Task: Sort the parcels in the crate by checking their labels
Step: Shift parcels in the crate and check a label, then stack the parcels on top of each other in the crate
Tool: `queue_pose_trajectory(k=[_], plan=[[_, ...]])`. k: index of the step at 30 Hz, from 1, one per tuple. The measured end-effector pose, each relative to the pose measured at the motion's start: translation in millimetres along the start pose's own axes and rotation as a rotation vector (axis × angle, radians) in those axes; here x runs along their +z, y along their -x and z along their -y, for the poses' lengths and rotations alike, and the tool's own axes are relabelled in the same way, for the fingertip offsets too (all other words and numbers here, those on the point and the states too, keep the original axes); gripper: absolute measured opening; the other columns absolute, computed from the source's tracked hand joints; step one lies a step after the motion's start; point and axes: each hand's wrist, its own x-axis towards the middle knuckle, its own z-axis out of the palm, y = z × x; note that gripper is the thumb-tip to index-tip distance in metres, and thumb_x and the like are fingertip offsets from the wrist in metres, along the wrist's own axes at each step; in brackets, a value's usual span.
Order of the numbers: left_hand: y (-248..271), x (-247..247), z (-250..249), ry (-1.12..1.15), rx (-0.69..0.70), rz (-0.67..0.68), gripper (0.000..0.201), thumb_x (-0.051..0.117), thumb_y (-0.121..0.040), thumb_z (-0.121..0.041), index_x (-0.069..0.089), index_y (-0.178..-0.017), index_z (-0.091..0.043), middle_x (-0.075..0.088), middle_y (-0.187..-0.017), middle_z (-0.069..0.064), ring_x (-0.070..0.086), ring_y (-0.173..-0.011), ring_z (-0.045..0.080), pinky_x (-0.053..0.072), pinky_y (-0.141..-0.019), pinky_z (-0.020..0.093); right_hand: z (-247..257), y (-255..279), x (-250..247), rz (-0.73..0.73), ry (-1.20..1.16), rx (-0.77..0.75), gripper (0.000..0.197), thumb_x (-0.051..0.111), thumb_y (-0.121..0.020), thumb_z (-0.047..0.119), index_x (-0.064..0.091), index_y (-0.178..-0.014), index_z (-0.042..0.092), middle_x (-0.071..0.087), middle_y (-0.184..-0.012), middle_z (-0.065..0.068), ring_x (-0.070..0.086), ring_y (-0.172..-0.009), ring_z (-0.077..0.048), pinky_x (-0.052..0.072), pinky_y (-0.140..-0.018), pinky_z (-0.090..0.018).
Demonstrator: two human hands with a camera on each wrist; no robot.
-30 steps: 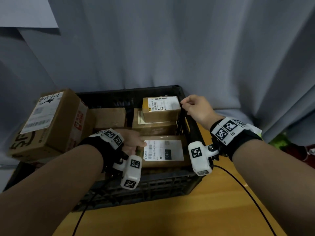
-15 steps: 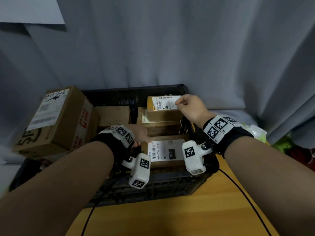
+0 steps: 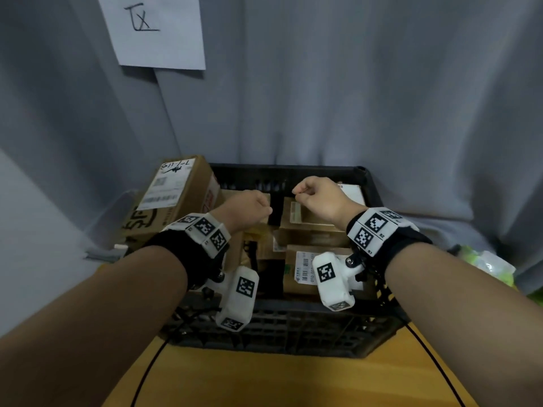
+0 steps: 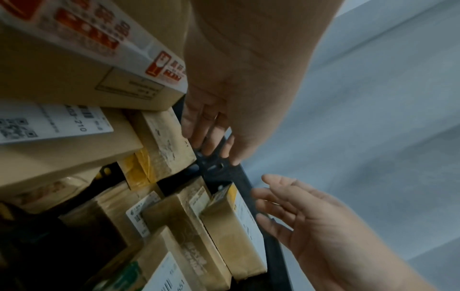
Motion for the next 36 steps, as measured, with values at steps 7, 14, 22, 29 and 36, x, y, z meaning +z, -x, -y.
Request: queue_pose_trajectory(k=[7,14,22,29,36], plan=[[-8.3,-3.2,25.2,0.001,-0.057,-0.087,0.012,0.051,-0.094,-0.018,0.058,-0.103,-0.017,0.056,-0.108,0.008,0.051,-0.087,0.011,0.042,-0.072,0.020,6.2,-10.9,28.9,0.098,0.044,0.058,0.027,0.057,-0.093,0.017,0.058,-0.120,0.011,0.062,-0.108,-0.005,0.056,-0.091,-0.013,0.043,-0.077,-0.022],[-17.7,-2.3,33.3,-0.166,-0.036,-0.111,0.041,0.050,-0.095,-0.020,0.048,-0.134,-0.008,0.045,-0.141,0.012,0.045,-0.128,0.026,0.036,-0.105,0.033,-2.6,-27.1,46.5,0.186,0.091,0.157,0.050,0.060,-0.091,0.024,0.043,-0.137,0.015,0.058,-0.123,-0.007,0.057,-0.107,-0.019,0.047,-0.089,-0.029],[-9.7,-58.6,50.8,-0.459,-0.238,-0.460,0.060,0.054,-0.085,-0.044,0.038,-0.136,-0.016,0.031,-0.147,0.020,0.024,-0.137,0.041,0.022,-0.110,0.055,41.4,-42.7,66.0,0.174,-0.052,-0.005,0.046,0.058,-0.093,0.019,0.045,-0.137,0.013,0.055,-0.127,-0.009,0.055,-0.102,-0.016,0.045,-0.084,-0.025],[5.1,-73.5,88.9,-0.218,-0.503,-0.188,0.097,0.053,-0.075,-0.066,0.003,-0.151,-0.031,0.010,-0.158,0.019,0.015,-0.141,0.046,0.019,-0.113,0.057,45.7,-23.3,71.3,0.189,-0.053,-0.019,0.042,0.056,-0.093,0.019,0.046,-0.134,0.016,0.058,-0.124,-0.006,0.055,-0.099,-0.013,0.049,-0.087,-0.028],[12.6,-53.4,23.9,-0.228,-0.180,-0.330,0.095,0.062,-0.071,-0.061,0.013,-0.148,-0.039,0.024,-0.149,0.017,0.026,-0.133,0.040,0.024,-0.106,0.052,19.8,-11.0,22.0,-0.070,-0.125,-0.001,0.067,0.065,-0.088,0.017,0.030,-0.145,0.016,0.045,-0.141,-0.013,0.050,-0.123,-0.025,0.043,-0.098,-0.030]])
